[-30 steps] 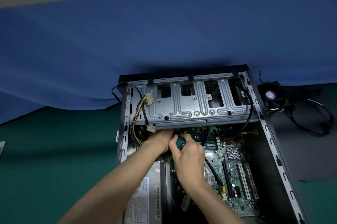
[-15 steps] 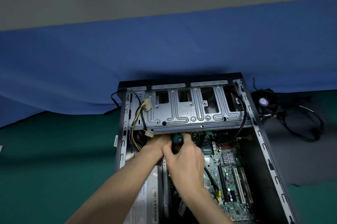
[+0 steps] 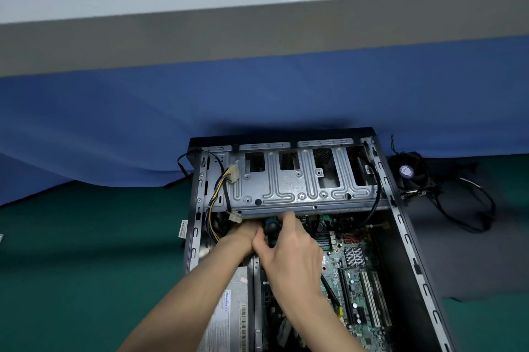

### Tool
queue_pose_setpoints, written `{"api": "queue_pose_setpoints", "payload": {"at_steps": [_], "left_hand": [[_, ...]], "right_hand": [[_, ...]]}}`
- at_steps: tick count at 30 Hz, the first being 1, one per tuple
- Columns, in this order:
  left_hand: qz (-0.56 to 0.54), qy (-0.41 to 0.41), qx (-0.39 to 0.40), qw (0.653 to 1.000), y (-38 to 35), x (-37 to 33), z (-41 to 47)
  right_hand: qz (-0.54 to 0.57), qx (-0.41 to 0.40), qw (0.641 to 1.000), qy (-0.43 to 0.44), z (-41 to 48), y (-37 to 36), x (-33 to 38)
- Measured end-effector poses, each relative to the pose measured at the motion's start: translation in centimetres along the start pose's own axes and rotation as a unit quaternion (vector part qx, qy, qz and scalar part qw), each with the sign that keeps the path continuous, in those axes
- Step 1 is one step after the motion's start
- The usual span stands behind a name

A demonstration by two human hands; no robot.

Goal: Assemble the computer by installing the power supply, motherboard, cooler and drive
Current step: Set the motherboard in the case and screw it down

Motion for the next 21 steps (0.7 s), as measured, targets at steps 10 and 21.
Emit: {"api": "queue_pose_setpoints", "payload": {"at_steps": [10,21], "left_hand": [[-0.017,-0.070,0.051,0.996,0.5,-1.2,-2.8],[-0.651,0.149,0.047,0.743,-0.2,2.3,-5.2]], "right_hand": [[0.025,0.016,1.000,0.001,1.0,-1.0,0.5],[0.001,0.057,0.995,-0.080,1.3,-1.3,-0.6]]}}
Point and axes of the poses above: each hand's wrist, its own z-axis towards the middle knuckle, its own y-axis out of the back of the hand, x = y × z, the point moved 10 cm from there along z, towards the middle knuckle
